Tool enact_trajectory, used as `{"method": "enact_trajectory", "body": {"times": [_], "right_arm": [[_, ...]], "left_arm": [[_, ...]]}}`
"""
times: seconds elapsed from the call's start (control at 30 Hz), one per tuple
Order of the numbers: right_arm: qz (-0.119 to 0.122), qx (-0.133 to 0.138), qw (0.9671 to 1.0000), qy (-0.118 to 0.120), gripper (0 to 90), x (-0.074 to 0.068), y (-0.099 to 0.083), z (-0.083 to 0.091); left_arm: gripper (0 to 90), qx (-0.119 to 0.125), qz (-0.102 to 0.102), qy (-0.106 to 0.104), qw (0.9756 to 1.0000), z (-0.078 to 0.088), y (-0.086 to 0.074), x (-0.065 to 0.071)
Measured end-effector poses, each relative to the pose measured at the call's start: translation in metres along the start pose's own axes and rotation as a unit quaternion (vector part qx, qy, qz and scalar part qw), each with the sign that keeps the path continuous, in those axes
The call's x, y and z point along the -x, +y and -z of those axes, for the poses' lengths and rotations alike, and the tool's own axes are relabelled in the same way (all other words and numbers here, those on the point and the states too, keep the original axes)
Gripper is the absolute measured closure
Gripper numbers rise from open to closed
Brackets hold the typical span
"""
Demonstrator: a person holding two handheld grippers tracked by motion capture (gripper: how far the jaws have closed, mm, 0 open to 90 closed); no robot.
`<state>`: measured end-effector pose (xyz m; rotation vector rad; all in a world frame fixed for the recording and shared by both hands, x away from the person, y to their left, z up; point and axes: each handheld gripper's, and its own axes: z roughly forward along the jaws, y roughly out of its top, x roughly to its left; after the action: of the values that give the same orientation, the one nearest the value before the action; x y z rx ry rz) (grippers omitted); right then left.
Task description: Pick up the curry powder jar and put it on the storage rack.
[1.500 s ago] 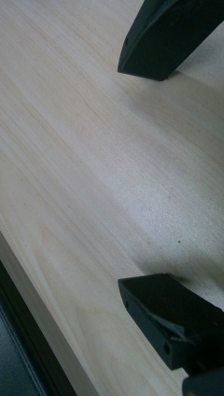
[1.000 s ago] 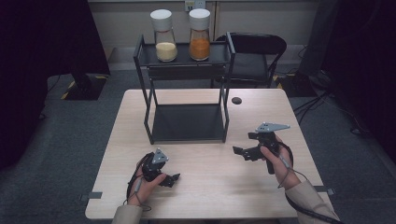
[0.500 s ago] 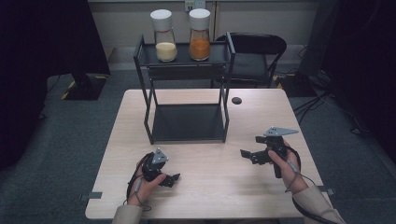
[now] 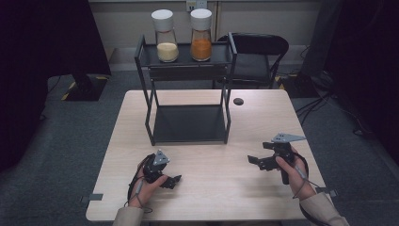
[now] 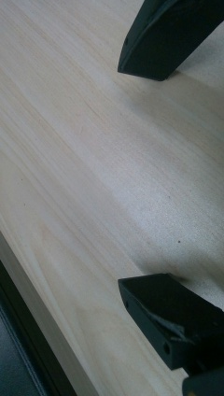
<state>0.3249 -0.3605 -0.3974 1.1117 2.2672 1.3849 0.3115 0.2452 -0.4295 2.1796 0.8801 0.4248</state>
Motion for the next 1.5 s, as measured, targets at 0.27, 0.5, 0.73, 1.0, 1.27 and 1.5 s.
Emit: {"method": "enact_trajectory", "body": {"times": [0.27, 0.5, 0.73, 1.0, 1.27, 1.5], "right_arm": [[-0.006, 0.000, 1.0000, -0.004, 1.4, 0.005, -0.008, 0.006], [-0.009, -0.004, 0.9999, -0.007, 1.4, 0.008, -0.014, 0.010], [-0.015, -0.007, 0.9998, -0.011, 1.4, 0.012, -0.023, 0.016], [-0.021, -0.008, 0.9996, -0.017, 1.4, 0.017, -0.033, 0.023], [-0.028, -0.012, 0.9993, -0.023, 1.4, 0.022, -0.042, 0.030], [-0.033, -0.019, 0.9989, -0.027, 1.4, 0.024, -0.049, 0.036]], "left_arm": [[0.1, 0.000, 0.000, 0.000, 1.0000, 0.000, 0.000, 0.000], [0.1, 0.000, 0.000, 0.000, 1.0000, 0.000, 0.000, 0.000], [0.0, 0.000, 0.000, 0.000, 1.0000, 0.000, 0.000, 0.000], [0.1, 0.000, 0.000, 0.000, 1.0000, 0.000, 0.000, 0.000], [0.1, 0.000, 0.000, 0.000, 1.0000, 0.000, 0.000, 0.000], [0.0, 0.000, 0.000, 0.000, 1.0000, 0.000, 0.000, 0.000]]}}
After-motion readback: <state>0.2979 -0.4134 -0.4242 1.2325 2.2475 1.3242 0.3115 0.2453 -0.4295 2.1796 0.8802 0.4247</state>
